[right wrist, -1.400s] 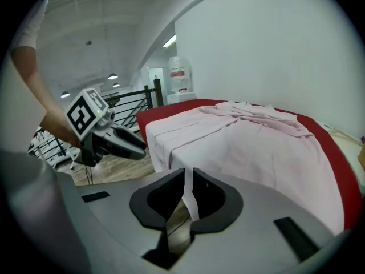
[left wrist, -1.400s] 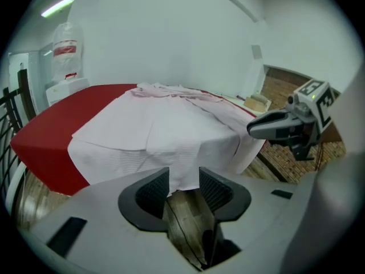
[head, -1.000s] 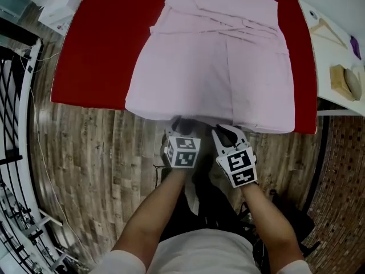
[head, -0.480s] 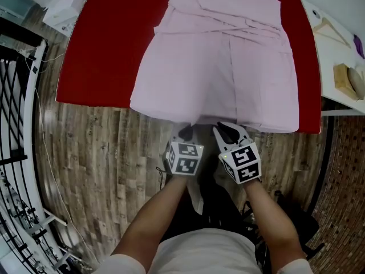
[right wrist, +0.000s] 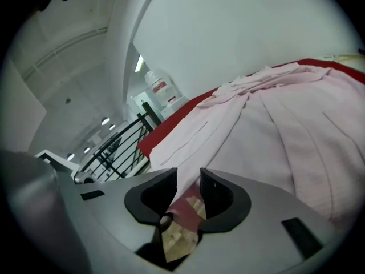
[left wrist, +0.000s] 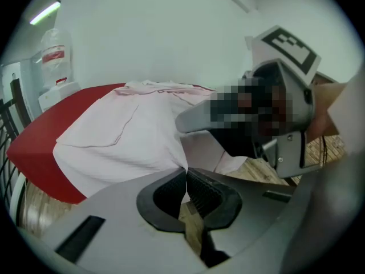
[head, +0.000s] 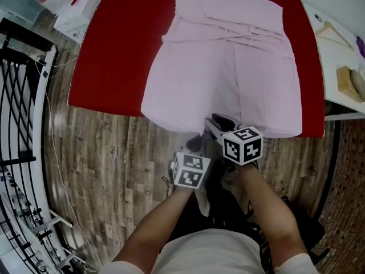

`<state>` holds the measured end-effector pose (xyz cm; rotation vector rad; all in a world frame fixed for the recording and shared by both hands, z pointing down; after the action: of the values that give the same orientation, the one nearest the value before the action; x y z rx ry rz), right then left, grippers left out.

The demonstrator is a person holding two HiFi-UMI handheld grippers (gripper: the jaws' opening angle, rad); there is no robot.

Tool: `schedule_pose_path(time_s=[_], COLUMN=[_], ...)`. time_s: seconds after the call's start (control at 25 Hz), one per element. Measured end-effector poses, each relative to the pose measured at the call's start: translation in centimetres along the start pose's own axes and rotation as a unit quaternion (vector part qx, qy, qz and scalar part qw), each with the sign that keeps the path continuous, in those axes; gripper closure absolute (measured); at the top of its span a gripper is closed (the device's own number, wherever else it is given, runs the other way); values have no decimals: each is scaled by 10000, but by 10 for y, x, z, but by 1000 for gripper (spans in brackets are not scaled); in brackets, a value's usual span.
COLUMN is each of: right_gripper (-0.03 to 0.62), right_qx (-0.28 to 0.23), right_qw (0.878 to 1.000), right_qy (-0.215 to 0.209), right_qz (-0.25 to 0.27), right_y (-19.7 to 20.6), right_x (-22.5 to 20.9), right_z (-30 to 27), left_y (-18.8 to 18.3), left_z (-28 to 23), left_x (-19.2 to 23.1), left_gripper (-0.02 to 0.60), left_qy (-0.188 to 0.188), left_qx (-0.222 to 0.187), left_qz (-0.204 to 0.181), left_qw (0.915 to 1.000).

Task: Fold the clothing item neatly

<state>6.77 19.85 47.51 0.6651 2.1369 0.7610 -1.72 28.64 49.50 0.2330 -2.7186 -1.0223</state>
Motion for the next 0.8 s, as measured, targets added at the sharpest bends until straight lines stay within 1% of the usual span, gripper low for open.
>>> schedule_pose_path(time_s=[0.12, 0.2, 0.28, 0.36, 0.4, 0.48, 0.56, 0.64, 0.68, 0.8], right_gripper=[488, 490, 495, 556, 562, 560, 552, 501, 494, 497], right_qx=[-144, -175, -144, -173, -215, -319, -420, -509, -528, -480], right_qw=[9974, 9943, 9928, 9926, 9923, 9909, 9877, 9813, 9785, 9779], right_qy=[-258, -357, -318, -217, -175, -170, -291, -452, -494, -358], right_qz=[-653, -985, -1145, -1185, -1209, -1300, -1480, -1801, -1932, -2003], right_y=[2, 3, 5, 6, 7, 9, 10, 10, 10, 5], right_x=[-2, -5, -9, -13, -15, -17, -17, -16, -16, -15], right_z=[-3, -6, -5, -1, 1, 3, 2, -1, -3, -7], left_y=[-5, -5, -4, -3, -3, -4, -6, -7, -8, -9], left_z=[3, 4, 6, 8, 9, 12, 14, 15, 15, 16], left_x=[-6, -7, -6, -6, -6, -7, -8, -9, -10, -12], left_gripper=[572, 572, 572, 572, 572, 572, 572, 572, 572, 572], left_qy=[121, 152, 156, 162, 172, 183, 189, 225, 254, 333], left_qx=[-41, -64, -88, -117, -130, -143, -139, -146, -160, -121], left_qz=[-70, -82, -71, -73, -76, -74, -63, -74, -85, -117], left_qw=[9999, 9998, 9998, 9998, 9997, 9997, 9997, 9996, 9995, 9993])
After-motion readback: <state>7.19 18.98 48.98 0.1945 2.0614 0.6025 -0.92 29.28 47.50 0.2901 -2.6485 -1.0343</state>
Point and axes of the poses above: the fingertips, and each gripper's own axes: z backward along the fingers, x to its left, y out of its underside, the point moved 8 cm from there along z, backward along the fingers, and after that the axes turned 2 degrees about z, right-handed, at the moved point
